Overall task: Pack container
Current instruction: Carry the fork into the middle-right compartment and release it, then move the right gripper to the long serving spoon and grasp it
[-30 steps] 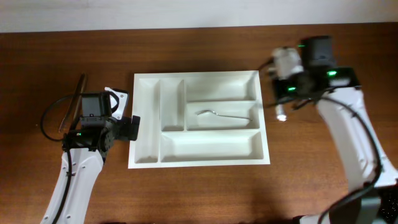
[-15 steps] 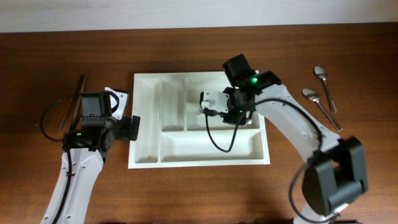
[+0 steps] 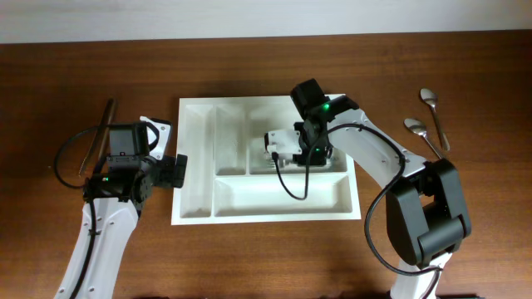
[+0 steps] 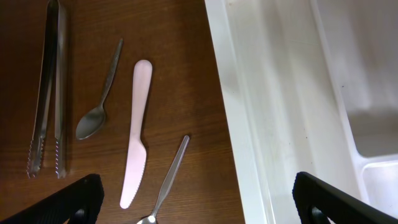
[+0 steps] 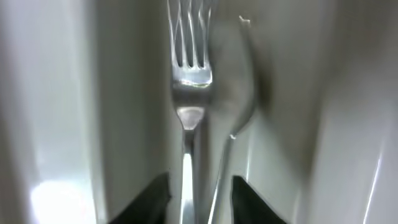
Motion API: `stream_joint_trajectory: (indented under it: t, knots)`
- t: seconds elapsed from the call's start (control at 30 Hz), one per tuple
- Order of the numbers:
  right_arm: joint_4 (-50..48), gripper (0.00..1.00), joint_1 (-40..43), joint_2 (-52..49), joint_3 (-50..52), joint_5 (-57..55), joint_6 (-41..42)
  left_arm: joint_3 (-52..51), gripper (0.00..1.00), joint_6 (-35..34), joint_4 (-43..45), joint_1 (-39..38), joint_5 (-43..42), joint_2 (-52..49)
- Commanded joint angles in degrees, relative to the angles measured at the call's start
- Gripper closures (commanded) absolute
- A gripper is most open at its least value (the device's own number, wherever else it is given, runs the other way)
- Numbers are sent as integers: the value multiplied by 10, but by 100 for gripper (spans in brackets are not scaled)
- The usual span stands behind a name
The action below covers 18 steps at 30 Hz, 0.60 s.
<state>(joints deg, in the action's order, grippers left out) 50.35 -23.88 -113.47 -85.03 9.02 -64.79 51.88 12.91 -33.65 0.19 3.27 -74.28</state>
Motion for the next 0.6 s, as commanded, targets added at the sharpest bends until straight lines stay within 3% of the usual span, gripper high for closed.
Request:
stream_joint_trajectory:
  t: [0.0, 0.07, 0.17, 0.23, 0.33, 0.57]
  knots:
    - [8, 64, 8, 17, -65, -37, 147, 9, 1, 9, 0, 3, 2, -3]
    - [28, 62, 22, 27, -113, -53, 223, 9, 1, 9, 0, 3, 2, -3]
    - [76, 39, 64, 35, -200, -70, 370, 9, 1, 9, 0, 3, 2, -3]
    - [105, 36, 107, 35, -247, -71, 422, 9, 1, 9, 0, 3, 2, -3]
    - [112, 35, 193, 35, -267, -71, 459, 9, 1, 9, 0, 3, 2, -3]
    - [101, 29, 391, -15, -233, -44, 461, 9, 1, 9, 0, 3, 2, -3]
